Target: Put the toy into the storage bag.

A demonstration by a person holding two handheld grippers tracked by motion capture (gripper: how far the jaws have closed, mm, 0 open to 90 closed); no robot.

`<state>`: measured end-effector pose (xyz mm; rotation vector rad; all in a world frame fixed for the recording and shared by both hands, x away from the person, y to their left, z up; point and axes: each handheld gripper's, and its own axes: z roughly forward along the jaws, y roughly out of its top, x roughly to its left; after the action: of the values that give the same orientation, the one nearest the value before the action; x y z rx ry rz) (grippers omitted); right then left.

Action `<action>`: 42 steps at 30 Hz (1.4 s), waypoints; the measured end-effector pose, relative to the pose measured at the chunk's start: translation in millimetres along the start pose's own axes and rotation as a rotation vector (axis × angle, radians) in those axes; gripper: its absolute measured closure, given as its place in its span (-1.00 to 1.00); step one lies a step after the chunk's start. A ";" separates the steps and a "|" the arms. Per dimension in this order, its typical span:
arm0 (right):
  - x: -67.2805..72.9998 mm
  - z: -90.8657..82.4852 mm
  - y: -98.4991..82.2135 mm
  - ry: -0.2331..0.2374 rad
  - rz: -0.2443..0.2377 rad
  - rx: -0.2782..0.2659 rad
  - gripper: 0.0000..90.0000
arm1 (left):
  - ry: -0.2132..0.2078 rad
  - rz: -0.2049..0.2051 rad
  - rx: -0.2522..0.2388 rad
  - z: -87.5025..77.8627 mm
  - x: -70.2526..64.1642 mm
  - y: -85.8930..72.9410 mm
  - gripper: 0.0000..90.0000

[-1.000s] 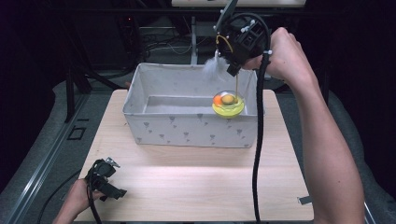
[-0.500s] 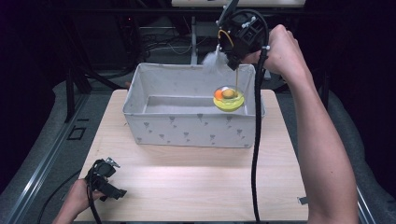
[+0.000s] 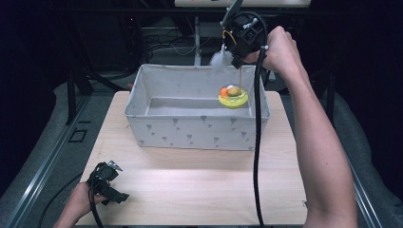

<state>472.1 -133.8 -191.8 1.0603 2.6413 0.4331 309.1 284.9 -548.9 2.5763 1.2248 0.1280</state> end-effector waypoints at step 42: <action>-33.1 82.5 -9.2 0.063 0.074 0.020 0.96 | -0.008 0.009 0.006 0.4 -0.1 0.4 -1.00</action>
<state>518.1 -148.9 -266.8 1.1720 2.6728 0.4639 309.4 284.6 -549.1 2.5853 1.2131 0.1162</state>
